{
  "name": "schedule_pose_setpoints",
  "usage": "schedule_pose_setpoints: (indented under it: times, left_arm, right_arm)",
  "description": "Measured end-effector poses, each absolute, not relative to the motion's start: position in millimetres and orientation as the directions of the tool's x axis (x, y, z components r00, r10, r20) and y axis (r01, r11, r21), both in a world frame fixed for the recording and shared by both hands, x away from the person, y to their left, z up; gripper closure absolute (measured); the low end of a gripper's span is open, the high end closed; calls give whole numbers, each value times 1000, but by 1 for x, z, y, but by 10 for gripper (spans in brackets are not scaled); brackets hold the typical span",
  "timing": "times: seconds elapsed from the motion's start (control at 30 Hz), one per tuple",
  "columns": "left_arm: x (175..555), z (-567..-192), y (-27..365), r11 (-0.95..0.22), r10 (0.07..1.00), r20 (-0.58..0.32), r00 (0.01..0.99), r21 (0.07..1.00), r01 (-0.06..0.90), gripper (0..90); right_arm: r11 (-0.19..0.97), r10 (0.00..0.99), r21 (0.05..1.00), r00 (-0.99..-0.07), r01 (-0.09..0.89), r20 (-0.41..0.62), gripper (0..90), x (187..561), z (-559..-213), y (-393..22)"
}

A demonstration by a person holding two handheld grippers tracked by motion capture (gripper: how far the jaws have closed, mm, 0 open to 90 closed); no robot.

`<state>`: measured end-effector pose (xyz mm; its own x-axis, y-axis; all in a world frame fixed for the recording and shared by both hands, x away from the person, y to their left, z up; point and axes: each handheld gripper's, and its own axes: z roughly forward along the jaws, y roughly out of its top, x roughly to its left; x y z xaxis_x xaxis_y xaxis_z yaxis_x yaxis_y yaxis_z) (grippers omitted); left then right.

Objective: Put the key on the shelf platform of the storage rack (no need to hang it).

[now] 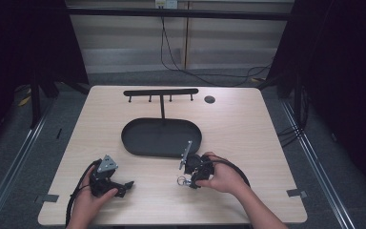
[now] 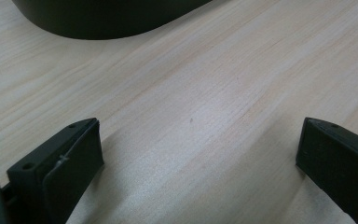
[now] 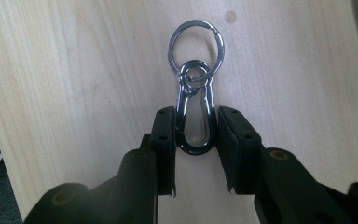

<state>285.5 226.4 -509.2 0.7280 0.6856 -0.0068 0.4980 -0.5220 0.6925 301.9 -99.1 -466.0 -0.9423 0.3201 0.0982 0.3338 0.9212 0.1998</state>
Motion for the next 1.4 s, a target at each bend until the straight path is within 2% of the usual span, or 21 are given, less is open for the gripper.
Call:
schedule_pose_setpoints:
  times: [0.23,0.7,1.4]
  left_arm:
    - [286,-509,226,-520,685,-8,729,694,497,0]
    - [286,-509,226,-520,685,-9,729,694,498,0]
    - [286,-509,226,-519,686,-11,728,694,499,0]
  right_arm:
    - [901,345,240,-932,363,115,684,305,-456,-106]
    - [888,372,252,-923,384,94,684,310,-435,-112]
    - [896,373,229,-925,380,78,684,320,-416,-107]
